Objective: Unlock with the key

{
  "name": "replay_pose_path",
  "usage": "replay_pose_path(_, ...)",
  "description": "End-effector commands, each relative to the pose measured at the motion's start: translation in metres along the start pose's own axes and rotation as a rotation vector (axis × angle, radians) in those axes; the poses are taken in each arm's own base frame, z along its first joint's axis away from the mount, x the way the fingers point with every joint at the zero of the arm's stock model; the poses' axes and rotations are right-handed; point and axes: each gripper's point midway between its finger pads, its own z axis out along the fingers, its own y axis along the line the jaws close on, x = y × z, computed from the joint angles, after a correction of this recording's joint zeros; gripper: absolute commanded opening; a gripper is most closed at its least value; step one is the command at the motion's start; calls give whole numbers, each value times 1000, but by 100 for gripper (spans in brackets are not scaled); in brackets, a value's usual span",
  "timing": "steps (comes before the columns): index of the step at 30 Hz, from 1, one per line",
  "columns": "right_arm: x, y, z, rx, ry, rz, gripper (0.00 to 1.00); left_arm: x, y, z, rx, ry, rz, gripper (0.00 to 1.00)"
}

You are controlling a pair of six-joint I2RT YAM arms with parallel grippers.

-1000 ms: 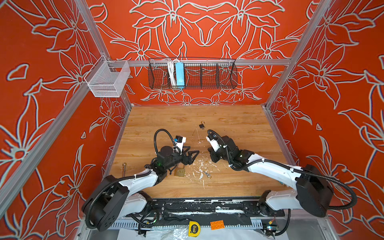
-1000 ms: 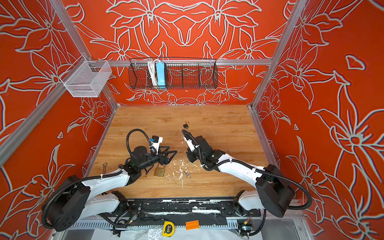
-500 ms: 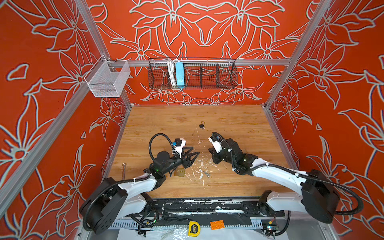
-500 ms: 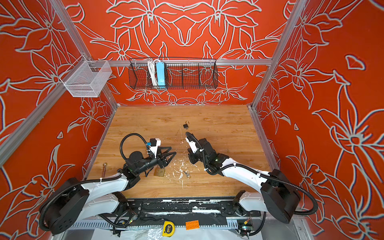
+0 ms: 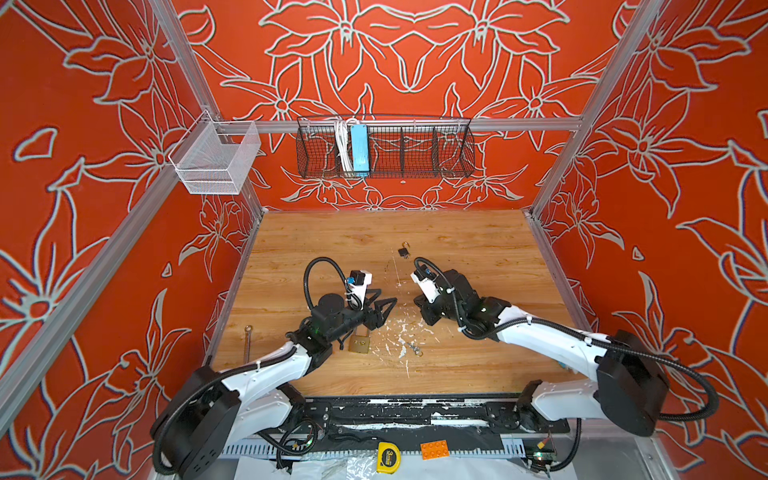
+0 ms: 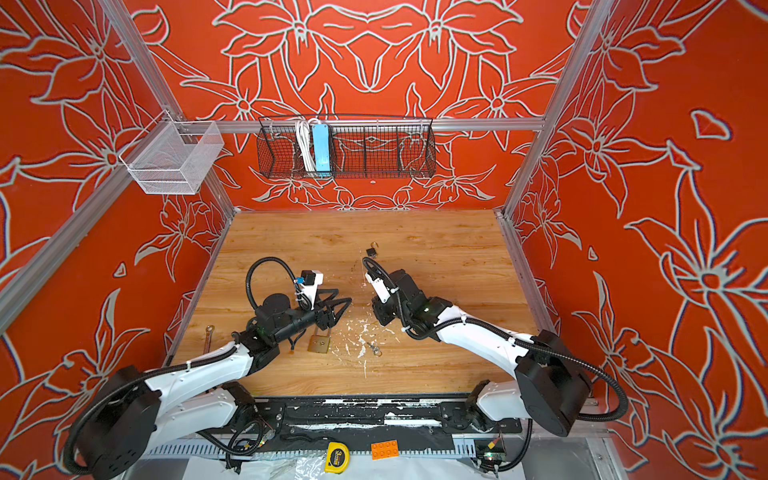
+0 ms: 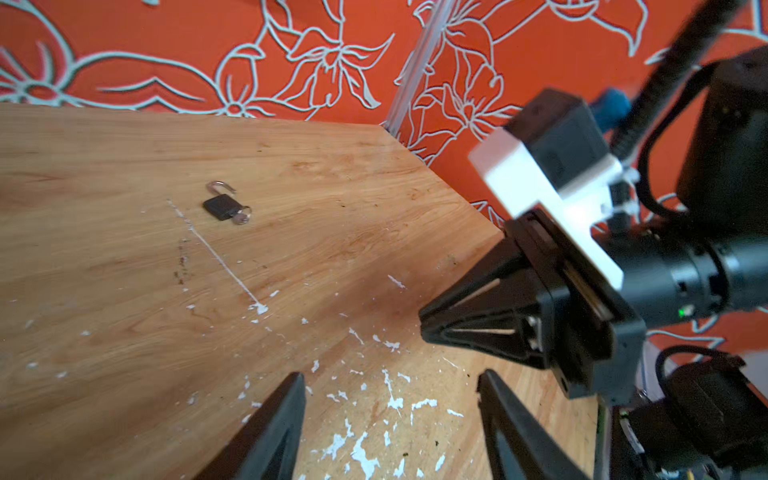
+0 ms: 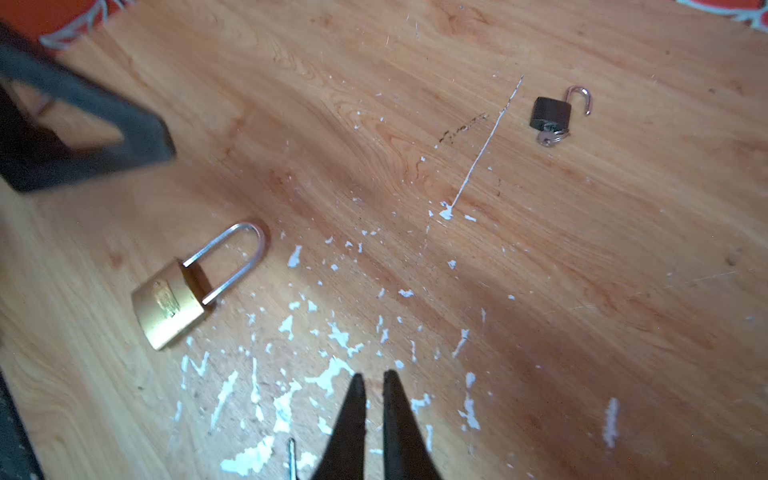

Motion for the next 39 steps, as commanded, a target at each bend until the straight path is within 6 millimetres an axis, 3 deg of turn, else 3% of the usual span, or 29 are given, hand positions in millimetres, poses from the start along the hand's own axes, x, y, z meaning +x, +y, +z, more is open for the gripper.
replay_pose_path(1, 51, 10, -13, 22, 157, -46, 27, -9, 9, -17, -87, -13, -17, 70)
replay_pose_path(4, 76, 13, -10, -7, 203, -39, 36, -15, 2, -24, -60, -34, -21, 72)
replay_pose_path(9, 100, 28, -8, -50, 261, -20, 47, -16, 0, -24, -51, -27, -36, 76)
replay_pose_path(18, 114, 31, -23, 4, 329, -18, 49, -15, 4, -26, -78, -33, -48, 80)
replay_pose_path(27, 137, 30, -20, 32, 383, -12, 50, -14, 0, -23, -51, -18, -61, 81)
replay_pose_path(39, 145, 39, -16, 13, 433, -12, 50, -12, -1, -21, -40, -10, -63, 81)
